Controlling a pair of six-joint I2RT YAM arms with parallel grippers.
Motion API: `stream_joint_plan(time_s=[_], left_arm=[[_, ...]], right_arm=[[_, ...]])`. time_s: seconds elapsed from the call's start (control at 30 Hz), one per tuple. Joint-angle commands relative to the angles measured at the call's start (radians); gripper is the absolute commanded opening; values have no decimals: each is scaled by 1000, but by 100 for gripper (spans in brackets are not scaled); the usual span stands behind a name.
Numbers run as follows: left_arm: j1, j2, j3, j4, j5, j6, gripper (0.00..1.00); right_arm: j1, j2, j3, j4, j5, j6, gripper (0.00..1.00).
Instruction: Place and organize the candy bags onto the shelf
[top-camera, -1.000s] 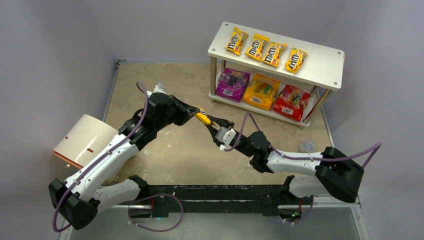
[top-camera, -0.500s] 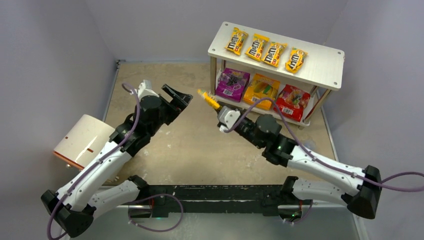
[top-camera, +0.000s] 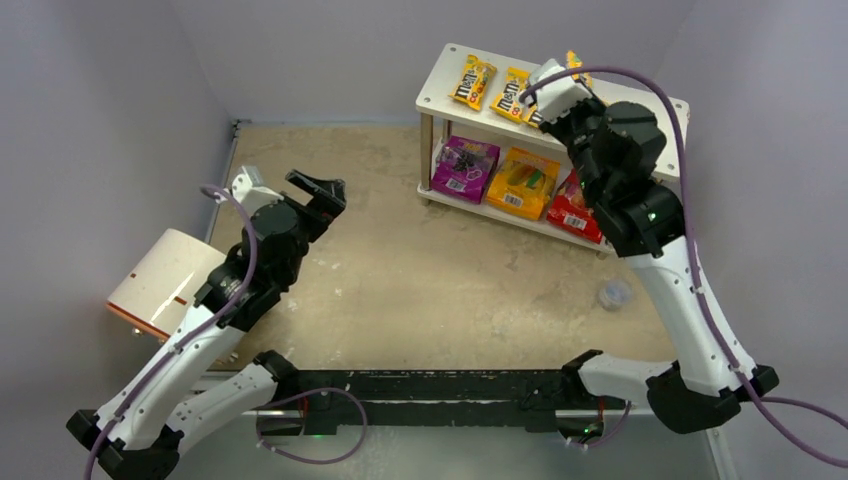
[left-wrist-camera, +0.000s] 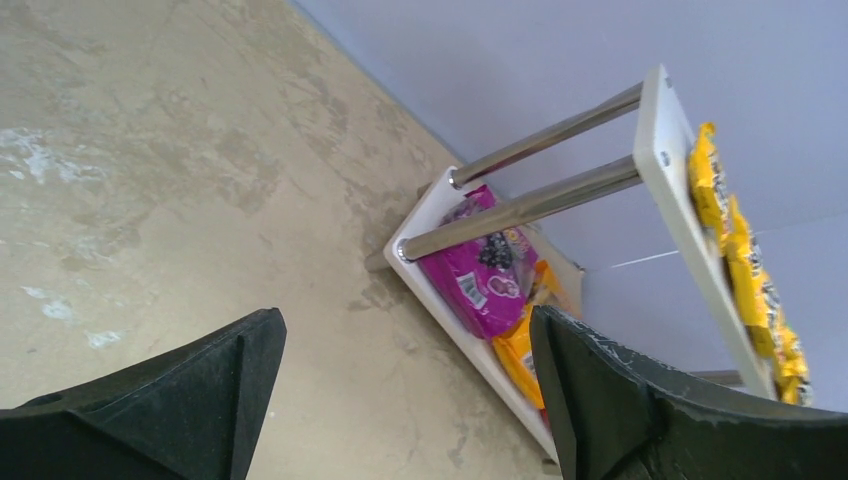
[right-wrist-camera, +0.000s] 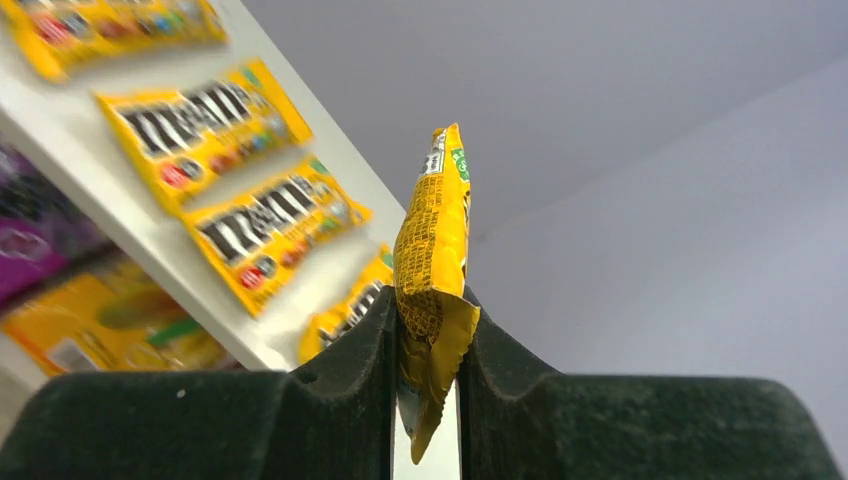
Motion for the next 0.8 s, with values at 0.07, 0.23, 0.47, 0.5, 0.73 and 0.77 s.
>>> stream_joint_plan(time_s=[0.07, 0.23, 0.47, 0.5, 0.73, 0.77], left_arm=[[5, 42, -11, 33, -21, 100, 98], [5, 52, -6, 31, -18, 124, 99], [5, 45, -6, 17, -34, 137, 100], [5, 42, -7, 14, -38, 135, 100], [5, 22, -12, 8, -61, 138, 100], [5, 21, -13, 8, -61, 139, 100]], right_arm=[[-253, 44, 83, -267, -25, -147, 4], [-433, 86, 39, -248, -76, -190, 3], [-520, 88, -26, -224, -255, -311, 2], [-523, 88, -36, -227, -244, -325, 3], [-527, 44, -115, -270, -282, -429, 10], [-527, 38, -122, -277, -298, -441, 11]])
